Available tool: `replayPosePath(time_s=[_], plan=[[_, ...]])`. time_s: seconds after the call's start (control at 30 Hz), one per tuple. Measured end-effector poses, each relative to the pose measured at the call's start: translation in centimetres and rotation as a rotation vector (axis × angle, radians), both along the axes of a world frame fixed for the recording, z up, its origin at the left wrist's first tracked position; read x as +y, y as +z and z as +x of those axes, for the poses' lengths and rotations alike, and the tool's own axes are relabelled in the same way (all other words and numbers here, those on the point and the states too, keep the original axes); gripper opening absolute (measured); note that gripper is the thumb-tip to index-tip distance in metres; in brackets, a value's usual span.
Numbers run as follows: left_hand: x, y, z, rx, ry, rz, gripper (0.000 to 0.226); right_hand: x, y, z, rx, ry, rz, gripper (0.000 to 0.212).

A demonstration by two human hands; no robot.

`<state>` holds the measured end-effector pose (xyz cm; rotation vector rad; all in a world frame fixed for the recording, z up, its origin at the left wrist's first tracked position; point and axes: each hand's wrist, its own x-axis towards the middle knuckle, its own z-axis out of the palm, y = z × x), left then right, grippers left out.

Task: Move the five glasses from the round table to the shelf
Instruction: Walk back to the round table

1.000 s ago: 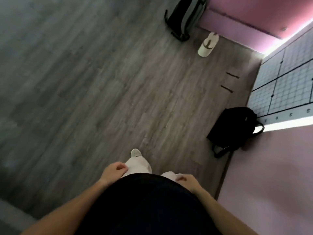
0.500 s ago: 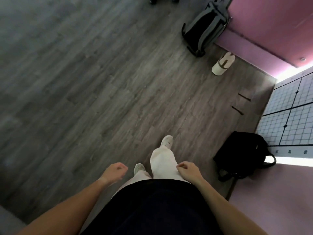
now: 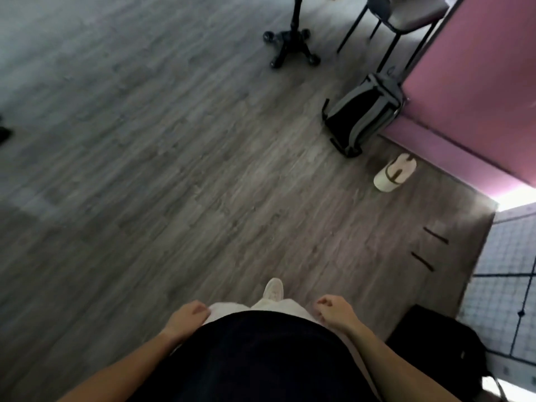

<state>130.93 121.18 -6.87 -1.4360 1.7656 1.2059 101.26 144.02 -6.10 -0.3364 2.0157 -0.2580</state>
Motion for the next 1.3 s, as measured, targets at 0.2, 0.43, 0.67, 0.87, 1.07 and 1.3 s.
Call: replayPosePath(time_s=[0.2,0.43,0.67,0.87,1.07,1.3], plan=[[-7.6,2.5,-10.7,0.148,0.163,-0.110,0.015,-4.8,-0.1,-7.8,0.001,0.095,0.075,0.013],[-15.6,0.7,-15.3,0.151,0.196,-0.008,0.005,-12.0,-1.7,-11.4,-0.066,0.120,0.189,0.018],[-29.8,0.2,-20.6,0.106,0.124,0.013,0.013,-24.5,-2.0,-15.2,-0.114,0.092,0.171,0.019],[-39.4,-0.2,-24.1,-0.002,-0.065,0.059,0.017,-36.7,-0.5,-23.2,0.057,-0.134,0.020,0.021],[-46.7,-1.0,-30.1,-0.017,-0.107,0.077,0.014,-43.9,-0.6,-28.2,-0.008,-0.251,-0.036,0.012],[-54.5,-1.9,-43.4,0.001,-0.076,0.046,0.015,-51.5,-1.8,-41.7,0.007,-0.212,-0.053,0.014]])
